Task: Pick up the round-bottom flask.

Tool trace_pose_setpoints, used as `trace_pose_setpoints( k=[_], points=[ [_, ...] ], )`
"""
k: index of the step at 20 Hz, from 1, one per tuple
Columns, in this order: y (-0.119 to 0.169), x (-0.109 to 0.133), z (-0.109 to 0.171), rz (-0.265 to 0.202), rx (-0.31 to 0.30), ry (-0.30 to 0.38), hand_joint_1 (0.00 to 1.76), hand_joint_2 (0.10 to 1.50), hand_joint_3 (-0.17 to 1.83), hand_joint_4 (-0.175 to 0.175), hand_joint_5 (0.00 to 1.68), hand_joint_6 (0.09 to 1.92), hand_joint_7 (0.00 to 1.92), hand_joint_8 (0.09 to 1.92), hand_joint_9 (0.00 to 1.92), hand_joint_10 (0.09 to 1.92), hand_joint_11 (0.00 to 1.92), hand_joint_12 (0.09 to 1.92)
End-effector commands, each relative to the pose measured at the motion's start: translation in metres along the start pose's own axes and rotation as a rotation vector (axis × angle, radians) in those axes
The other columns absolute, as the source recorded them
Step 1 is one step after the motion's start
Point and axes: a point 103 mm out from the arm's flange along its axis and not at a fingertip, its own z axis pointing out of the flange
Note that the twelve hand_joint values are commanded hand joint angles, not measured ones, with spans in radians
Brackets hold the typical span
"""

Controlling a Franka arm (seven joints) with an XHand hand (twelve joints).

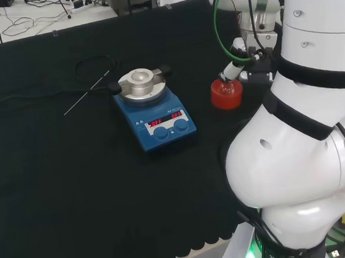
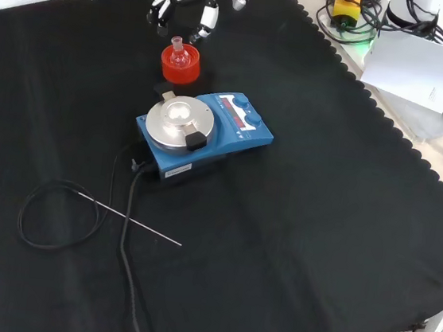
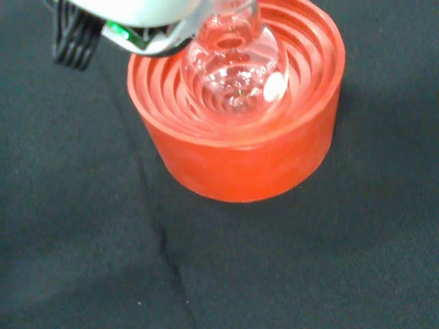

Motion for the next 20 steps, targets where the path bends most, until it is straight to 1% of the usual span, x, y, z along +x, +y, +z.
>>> trace_pose_setpoints(
  k=[1,4,5,7,10,14,15,16,20],
  points=[
    [0.002,0.008,0.009,0.001,-0.004,-0.012,0.9,0.6,0.67,-0.034,0.63,0.54,0.2,0.66,0.38,0.69,0.1,1.4],
    [0.007,0.001,0.009,0.001,-0.002,0.003,0.9,0.6,0.66,-0.034,0.63,0.55,0.2,0.66,0.38,0.69,0.1,1.4],
    [0.006,0.005,0.01,0.006,-0.009,-0.006,0.9,0.6,0.66,-0.035,0.62,0.55,0.2,0.66,0.38,0.69,0.1,1.4],
    [0.007,0.007,0.011,0.007,-0.011,-0.002,0.9,0.6,0.66,-0.035,0.62,0.55,0.21,0.66,0.39,0.69,0.11,1.4],
    [0.011,0.0,0.01,0.003,-0.005,0.014,0.9,0.6,0.66,-0.037,0.63,0.56,0.22,0.66,0.4,0.69,0.12,1.4],
    [0.015,-0.008,0.01,-0.005,-0.013,0.005,0.9,0.6,0.66,-0.038,0.64,0.57,0.23,0.67,0.41,0.69,0.14,1.39],
    [0.015,-0.008,0.01,-0.005,-0.013,0.002,0.9,0.6,0.66,-0.039,0.64,0.57,0.23,0.67,0.42,0.69,0.14,1.39],
    [0.013,0.002,0.012,-0.003,-0.014,-0.018,0.9,0.6,0.66,-0.039,0.64,0.58,0.23,0.67,0.42,0.69,0.14,1.39],
    [0.012,0.005,0.013,0.002,-0.013,-0.008,0.9,0.6,0.66,-0.04,0.64,0.58,0.23,0.67,0.42,0.69,0.14,1.39]
  ],
)
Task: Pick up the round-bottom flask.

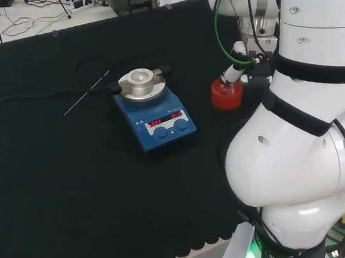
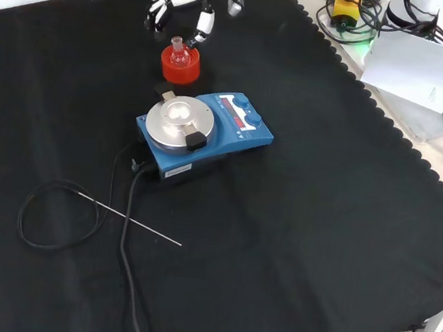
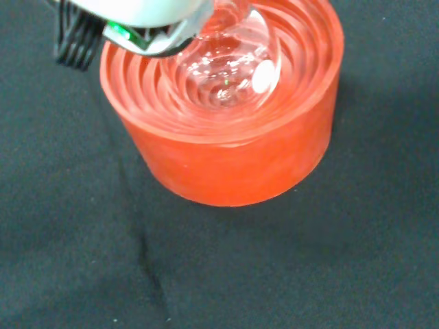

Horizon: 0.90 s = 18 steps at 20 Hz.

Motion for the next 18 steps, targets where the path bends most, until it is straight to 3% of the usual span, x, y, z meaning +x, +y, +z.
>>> trace_pose_setpoints(
  k=[1,14,18],
  points=[
    [-0.002,0.008,0.002,0.007,-0.003,-0.005,0.9,0.6,0.66,-0.041,0.65,0.59,0.23,0.67,0.43,0.69,0.14,1.39],
    [0.0,0.005,0.005,0.015,0.008,-0.006,0.9,0.61,0.66,-0.046,0.74,0.64,0.25,0.67,0.44,0.68,0.15,1.39],
    [0.005,-0.008,0.003,0.009,0.005,-0.004,0.89,0.62,0.66,-0.052,0.82,0.67,0.25,0.67,0.45,0.68,0.16,1.39]
  ],
)
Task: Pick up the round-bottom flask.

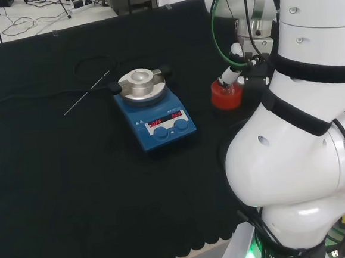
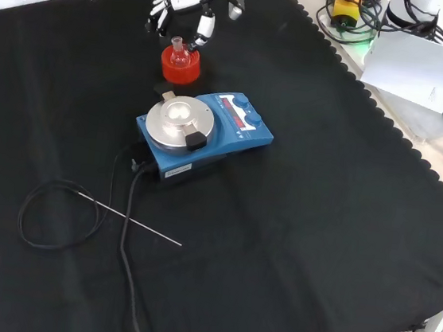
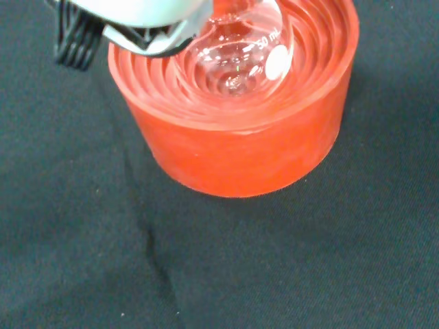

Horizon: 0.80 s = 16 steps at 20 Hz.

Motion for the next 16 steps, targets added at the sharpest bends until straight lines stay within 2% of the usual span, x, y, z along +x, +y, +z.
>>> trace_pose_setpoints(
  k=[1,4,9,16],
  points=[
    [0.0051,-0.0133,-0.0018,-0.001,-0.004,0.006,0.89,0.62,0.66,-0.054,0.86,0.69,0.26,0.67,0.46,0.68,0.17,1.39],
    [0.005,-0.0149,-0.0027,0.004,-0.016,-0.005,0.86,0.66,0.65,-0.062,0.92,0.7,0.27,0.68,0.47,0.67,0.19,1.38],
    [0.0055,-0.0145,-0.0047,-0.003,-0.021,-0.004,0.83,0.72,0.6,-0.054,1.0,0.68,0.3,0.68,0.51,0.66,0.24,1.37],
    [0.0046,-0.0092,-0.0033,-0.028,-0.009,0.017,0.85,0.67,0.55,-0.058,0.9,0.72,0.29,0.67,0.51,0.64,0.24,1.36]
  ],
)
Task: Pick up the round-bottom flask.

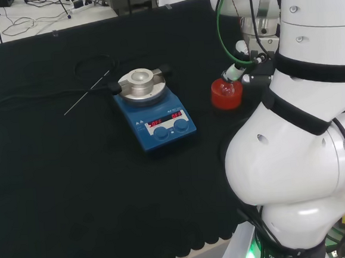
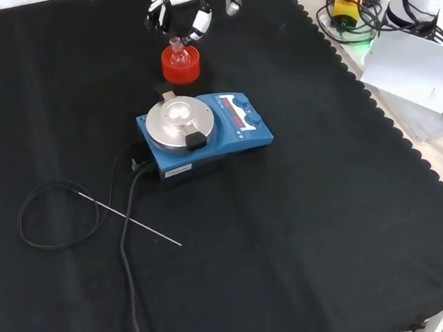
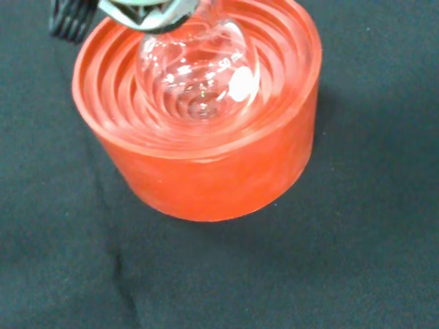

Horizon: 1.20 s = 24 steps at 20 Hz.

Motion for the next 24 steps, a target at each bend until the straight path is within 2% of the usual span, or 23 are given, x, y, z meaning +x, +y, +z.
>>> trace_pose_setpoints(
  k=[1,6,11,20,22,23,24],
  points=[
    [-0.0003,0.003,0.0015,-0.02,0.011,0.012,0.85,0.66,0.55,-0.057,0.89,0.73,0.29,0.67,0.51,0.64,0.23,1.36],
    [0.0008,0.0063,0.0008,-0.025,0.012,-0.019,0.87,0.63,0.56,-0.06,0.81,0.76,0.28,0.67,0.49,0.64,0.22,1.37],
    [0.003,0.008,0.0021,-0.029,0.01,-0.013,0.88,0.63,0.56,-0.058,0.81,0.77,0.28,0.67,0.49,0.65,0.22,1.37],
    [0.0057,0.0077,0.0035,-0.028,0.011,-0.015,0.89,0.64,0.57,-0.057,0.88,0.75,0.29,0.68,0.5,0.65,0.22,1.37],
    [0.0052,0.0086,0.0041,-0.027,-0.002,-0.032,0.9,0.66,0.57,-0.05,0.97,0.7,0.3,0.68,0.51,0.65,0.22,1.37],
    [0.0048,0.0089,0.0042,-0.031,-0.016,-0.041,0.96,0.72,0.52,0.032,1.05,0.73,0.31,0.68,0.53,0.65,0.23,1.37],
    [0.0044,0.0101,0.0042,-0.031,-0.023,-0.054,1.02,0.76,0.49,0.097,1.11,0.74,0.33,0.68,0.55,0.64,0.24,1.37]
  ],
)
